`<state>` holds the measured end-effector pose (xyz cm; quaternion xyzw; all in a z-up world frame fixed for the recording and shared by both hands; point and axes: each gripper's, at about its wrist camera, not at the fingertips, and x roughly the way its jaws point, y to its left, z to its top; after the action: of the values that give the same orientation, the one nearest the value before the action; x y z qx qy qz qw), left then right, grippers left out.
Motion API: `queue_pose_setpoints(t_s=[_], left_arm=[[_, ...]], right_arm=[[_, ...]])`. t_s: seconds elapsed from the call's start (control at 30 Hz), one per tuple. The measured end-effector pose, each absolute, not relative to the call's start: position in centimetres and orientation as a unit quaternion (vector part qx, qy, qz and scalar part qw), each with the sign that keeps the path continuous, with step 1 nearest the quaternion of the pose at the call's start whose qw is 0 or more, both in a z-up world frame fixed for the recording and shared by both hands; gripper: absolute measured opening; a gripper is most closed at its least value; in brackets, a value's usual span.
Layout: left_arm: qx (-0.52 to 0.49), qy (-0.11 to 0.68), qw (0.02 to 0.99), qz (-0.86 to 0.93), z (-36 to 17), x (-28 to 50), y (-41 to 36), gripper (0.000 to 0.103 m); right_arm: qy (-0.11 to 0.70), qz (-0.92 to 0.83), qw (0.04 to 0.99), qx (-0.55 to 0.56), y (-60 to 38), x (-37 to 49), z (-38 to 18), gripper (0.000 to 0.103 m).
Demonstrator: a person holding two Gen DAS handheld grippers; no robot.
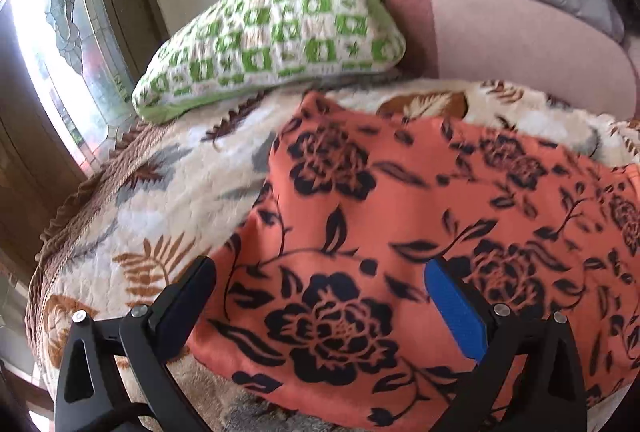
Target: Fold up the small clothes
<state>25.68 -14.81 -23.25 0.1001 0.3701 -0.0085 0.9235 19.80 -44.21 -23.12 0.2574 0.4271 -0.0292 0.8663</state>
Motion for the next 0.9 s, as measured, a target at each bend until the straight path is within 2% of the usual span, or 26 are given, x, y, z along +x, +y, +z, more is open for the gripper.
queue_pose_setpoints(t_s=[0.23,0.43,0.6,0.77,0.9], left_arm=[[0.094,0.364,0.926,-0.035,-23.2,25.4,-16.1,0.103],[0.091,0.455,0.884,-0.055,-26.9,27.1,-16.3,0.103],[0.066,0.456,0.885,-0.065,-26.5,27.3,-15.7,0.103],[0.036,0.432,0.899,-0.061,-24.6,28.1,-14.0,0.103],[0.012,0.424,0.905,-0.034,-22.9,29.5,-11.4,0.103]], right_arm=[[0.475,-0.099,0.843,0.233,-46.6,20.6,-26.1,0.054],[0.453,-0.088,0.856,0.232,-46.2,19.9,-25.2,0.054],[0.421,-0.112,0.871,0.226,-46.5,19.3,-24.0,0.054],[0.461,-0.129,0.846,0.233,-47.2,19.9,-26.0,0.054],[0.454,-0.129,0.85,0.235,-47.2,19.9,-25.5,0.054]])
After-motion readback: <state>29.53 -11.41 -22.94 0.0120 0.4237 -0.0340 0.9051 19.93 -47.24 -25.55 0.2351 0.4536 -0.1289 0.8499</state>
